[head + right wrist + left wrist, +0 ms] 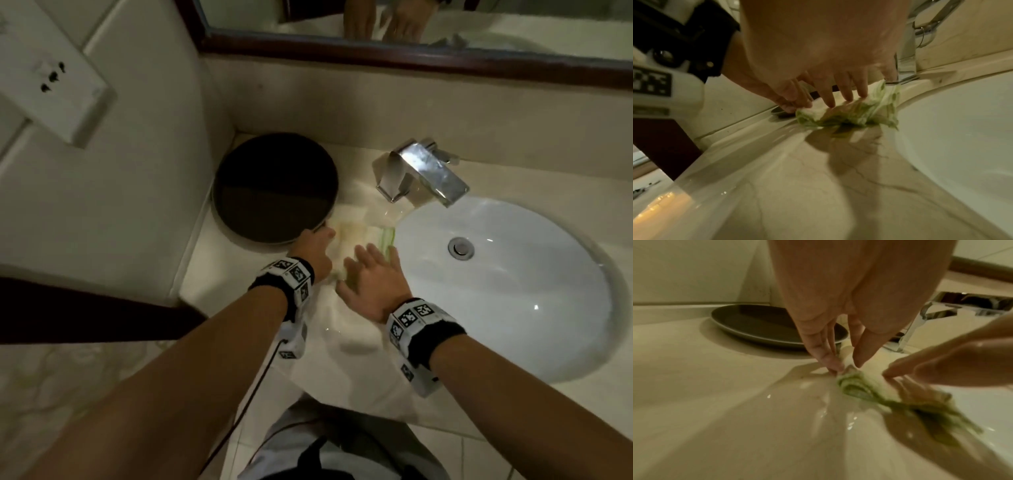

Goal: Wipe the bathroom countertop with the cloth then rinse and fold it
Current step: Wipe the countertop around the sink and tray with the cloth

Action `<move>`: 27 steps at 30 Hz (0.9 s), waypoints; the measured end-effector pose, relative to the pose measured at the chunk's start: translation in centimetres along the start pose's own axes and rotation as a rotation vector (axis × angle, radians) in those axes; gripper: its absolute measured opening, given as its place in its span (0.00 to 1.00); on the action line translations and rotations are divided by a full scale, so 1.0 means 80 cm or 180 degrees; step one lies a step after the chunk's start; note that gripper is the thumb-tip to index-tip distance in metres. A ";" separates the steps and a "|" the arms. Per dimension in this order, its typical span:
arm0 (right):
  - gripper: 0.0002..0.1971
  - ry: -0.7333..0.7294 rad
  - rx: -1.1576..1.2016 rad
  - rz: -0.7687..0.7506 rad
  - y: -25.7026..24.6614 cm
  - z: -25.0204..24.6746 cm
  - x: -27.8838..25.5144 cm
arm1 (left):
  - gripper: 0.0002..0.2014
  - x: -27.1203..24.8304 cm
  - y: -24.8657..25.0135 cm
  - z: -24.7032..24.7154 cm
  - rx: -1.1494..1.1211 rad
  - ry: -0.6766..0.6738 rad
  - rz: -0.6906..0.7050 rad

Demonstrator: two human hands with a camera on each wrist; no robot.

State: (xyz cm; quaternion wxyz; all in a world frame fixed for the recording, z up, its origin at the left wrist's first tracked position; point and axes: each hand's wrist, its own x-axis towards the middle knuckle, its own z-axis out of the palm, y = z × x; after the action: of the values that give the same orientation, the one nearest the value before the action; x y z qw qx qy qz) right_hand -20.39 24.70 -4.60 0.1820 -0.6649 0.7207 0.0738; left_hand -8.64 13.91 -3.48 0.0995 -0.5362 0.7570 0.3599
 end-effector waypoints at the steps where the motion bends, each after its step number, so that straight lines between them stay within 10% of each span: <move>1: 0.29 0.0137 0.0028 -0.0043 0.000 0.001 0.001 | 0.29 -0.003 -0.006 0.003 -0.0020 0.0010 -0.0035; 5: 0.16 0.0808 0.0225 -0.0198 0.006 0.002 0.026 | 0.28 -0.011 -0.016 0.008 0.0123 0.0110 0.0080; 12: 0.33 -0.0109 -0.0078 -0.0273 0.012 0.014 0.059 | 0.22 -0.026 -0.031 0.014 0.0518 0.0460 0.0274; 27: 0.40 0.0246 -0.0071 -0.0412 0.026 0.041 0.068 | 0.31 -0.068 -0.087 0.024 0.1040 0.0081 -0.0537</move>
State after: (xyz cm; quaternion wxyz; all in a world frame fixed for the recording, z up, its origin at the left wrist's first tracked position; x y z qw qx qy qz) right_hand -22.19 21.02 -9.89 0.1511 -0.7144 0.6818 0.0442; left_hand -0.72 18.03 -4.99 0.2054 -0.5790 0.7590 0.2157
